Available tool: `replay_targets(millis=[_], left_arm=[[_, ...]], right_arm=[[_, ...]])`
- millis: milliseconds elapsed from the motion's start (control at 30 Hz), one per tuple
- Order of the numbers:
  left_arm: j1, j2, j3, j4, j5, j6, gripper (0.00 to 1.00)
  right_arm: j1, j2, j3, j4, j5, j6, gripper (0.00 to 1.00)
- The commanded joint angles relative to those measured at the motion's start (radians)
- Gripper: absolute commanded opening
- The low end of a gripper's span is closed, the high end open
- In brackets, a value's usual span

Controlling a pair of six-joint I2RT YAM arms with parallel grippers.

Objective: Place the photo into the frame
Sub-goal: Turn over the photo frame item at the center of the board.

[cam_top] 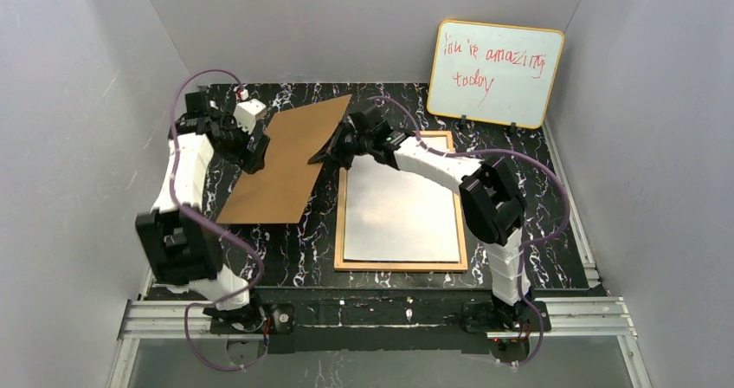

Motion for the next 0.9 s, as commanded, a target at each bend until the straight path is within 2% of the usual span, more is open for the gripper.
replay_targets(millis=[0,100,233,333,533,700,800,867], left_arm=[[-0.002,-0.314,-0.099,-0.085,0.313,0.321,0.98],[-0.001,-0.41,-0.085,-0.157,0.363,0.435,0.98],[-0.002,-0.441,-0.002,-0.408,0.424,0.661,0.98],[-0.001,-0.494,0.008,-0.504,0.465,0.796,0.98],[-0.015,-0.612,-0.073,-0.477,0.516,0.922,0.97],[-0.023,-0.65,-0.108,-0.465,0.523,0.999,0.94],[-0.025,-0.677,-0.141,-0.397,0.529,0.987,0.92],[-0.025,-0.687,-0.156,-0.383,0.519,1.003,0.87]], right_arm=[[-0.077,-0.026,0.083,0.162,-0.106,0.142,0.01],[-0.106,-0.032,0.087,0.187,-0.149,0.204,0.01],[-0.125,-0.062,0.065,0.227,-0.196,0.27,0.01],[-0.134,-0.09,0.017,0.283,-0.227,0.326,0.01],[-0.123,-0.146,-0.095,0.428,-0.23,0.444,0.01],[-0.094,-0.144,-0.094,0.458,-0.203,0.486,0.01],[-0.07,-0.123,-0.066,0.471,-0.196,0.511,0.01],[-0.055,-0.11,-0.055,0.492,-0.194,0.531,0.01]])
